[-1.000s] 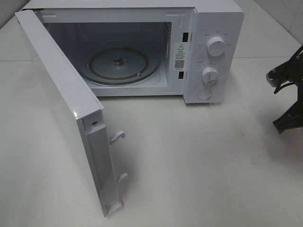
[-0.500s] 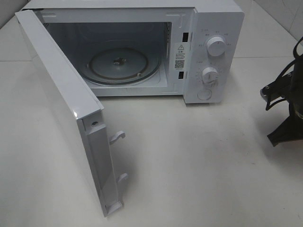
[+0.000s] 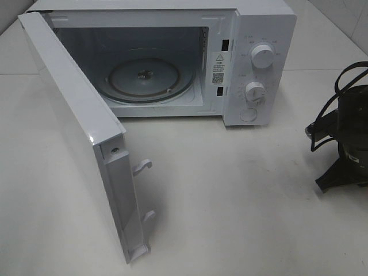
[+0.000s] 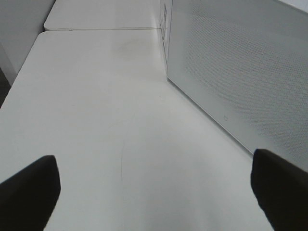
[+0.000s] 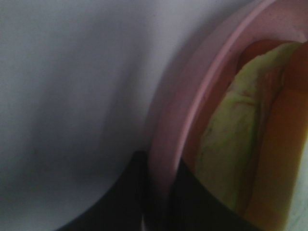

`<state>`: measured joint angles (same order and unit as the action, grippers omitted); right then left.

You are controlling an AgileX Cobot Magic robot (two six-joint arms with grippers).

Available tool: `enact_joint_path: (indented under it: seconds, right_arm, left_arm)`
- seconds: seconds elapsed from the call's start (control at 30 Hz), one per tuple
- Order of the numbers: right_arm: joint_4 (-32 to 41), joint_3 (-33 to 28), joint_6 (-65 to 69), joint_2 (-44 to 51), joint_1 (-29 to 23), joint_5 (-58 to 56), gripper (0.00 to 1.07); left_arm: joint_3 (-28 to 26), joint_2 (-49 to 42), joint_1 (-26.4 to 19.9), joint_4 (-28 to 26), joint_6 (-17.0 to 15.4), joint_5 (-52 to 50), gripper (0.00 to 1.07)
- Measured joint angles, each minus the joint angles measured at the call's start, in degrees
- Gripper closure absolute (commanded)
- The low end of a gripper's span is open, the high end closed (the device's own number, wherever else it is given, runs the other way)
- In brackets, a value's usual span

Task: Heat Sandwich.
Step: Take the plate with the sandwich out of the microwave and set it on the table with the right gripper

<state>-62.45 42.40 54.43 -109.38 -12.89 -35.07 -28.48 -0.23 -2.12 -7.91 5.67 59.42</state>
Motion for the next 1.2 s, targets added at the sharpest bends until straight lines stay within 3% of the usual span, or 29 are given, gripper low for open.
enact_joint_path:
  seconds: [0.53,0.93,1.2]
  right_arm:
    - [-1.1,0.1,1.0,-0.7,0.0,-0.3,0.97]
    - [4.1,0.1,-0.4,1.3,0.0,-2.5,0.60]
    - [11.8,-0.1,-7.0,9.3,0.0,-2.6,0.51]
  left_arm:
    - [0.0,0.0,0.0,0.0,0.0,0.0,0.03]
    - [0.0,0.0,0.0,0.0,0.0,0.0,0.03]
    - [0.0,0.0,0.0,0.0,0.0,0.0,0.03]
